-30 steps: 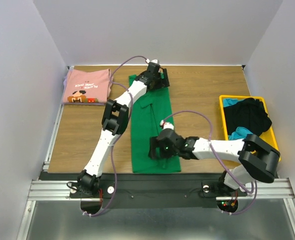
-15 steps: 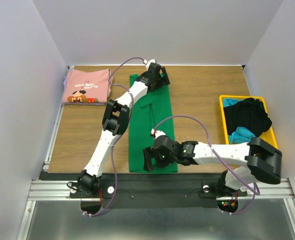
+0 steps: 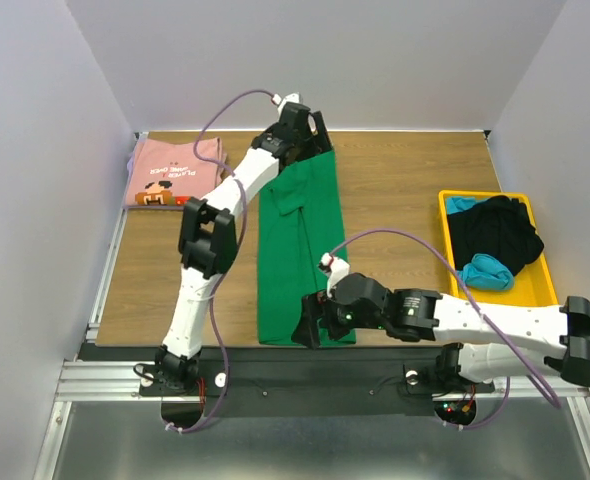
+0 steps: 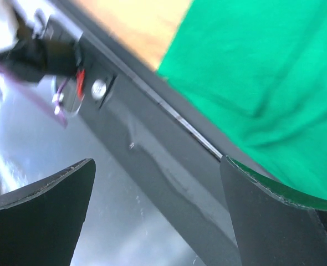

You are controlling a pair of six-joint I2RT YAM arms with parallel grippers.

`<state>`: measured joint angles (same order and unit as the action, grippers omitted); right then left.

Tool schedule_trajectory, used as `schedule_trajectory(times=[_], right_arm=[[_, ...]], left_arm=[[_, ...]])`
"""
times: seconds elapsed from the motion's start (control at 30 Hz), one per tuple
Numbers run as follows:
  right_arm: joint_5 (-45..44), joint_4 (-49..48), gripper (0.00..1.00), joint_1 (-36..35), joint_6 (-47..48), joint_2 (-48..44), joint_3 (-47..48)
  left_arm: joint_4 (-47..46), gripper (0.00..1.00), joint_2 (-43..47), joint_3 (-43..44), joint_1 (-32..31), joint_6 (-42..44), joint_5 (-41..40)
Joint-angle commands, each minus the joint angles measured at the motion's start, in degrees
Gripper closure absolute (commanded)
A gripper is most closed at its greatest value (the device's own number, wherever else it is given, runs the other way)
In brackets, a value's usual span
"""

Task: Fold and stack the t-shirts
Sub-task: Fold the tshirt

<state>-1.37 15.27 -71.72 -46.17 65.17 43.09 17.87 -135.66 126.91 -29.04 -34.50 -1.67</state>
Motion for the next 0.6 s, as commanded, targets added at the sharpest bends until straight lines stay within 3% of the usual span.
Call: schedule_trajectory(times=[0.0, 0.1, 0.13, 0.17, 0.23, 0.33, 0.43, 0.57], right_arm=[[-13.1, 6.0, 0.0, 0.0, -5.6, -2.9, -1.0], [-14.9, 9.2, 0.0, 0.5, -7.9, -2.2, -1.3], [-15.5, 10.7, 0.0, 0.7, -8.6, -2.0, -1.5], [-15.9, 11.3, 0.0, 1.0, -8.8, -1.8, -2.2], [-17.1, 14.1, 0.0, 2.9, -9.1, -0.9, -2.6], [-17.2, 18.3, 0.0, 8.1, -9.5, -0.8, -3.6], [-14.4, 18.5, 0.0, 12.7, -7.1, -2.1, -5.7], [-10.8, 18.4, 0.05, 12.8, -6.1, -1.6, -6.8]], left_arm=[[0.9, 0.01, 18.4, -7.5, -0.6, 4.0, -1.7], [1.6, 0.01, 27.2, -21.8, -1.6, 2.9, -6.0], [-0.2, 0.01, 33.8, -26.7, -2.2, 2.7, -6.7], [-1.0, 0.01, 37.3, -36.5, -2.8, 2.1, -7.2], [-2.3, 0.01, 47.8, -47.1, -4.4, -3.4, -10.6], [-4.7, 0.01, 61.4, -70.8, -9.1, -12.1, -15.5], [-2.8, 0.01, 71.5, -81.0, -15.8, -21.1, -17.1], [0.5, 0.01, 81.1, -95.0, -22.6, -30.6, -15.1]])
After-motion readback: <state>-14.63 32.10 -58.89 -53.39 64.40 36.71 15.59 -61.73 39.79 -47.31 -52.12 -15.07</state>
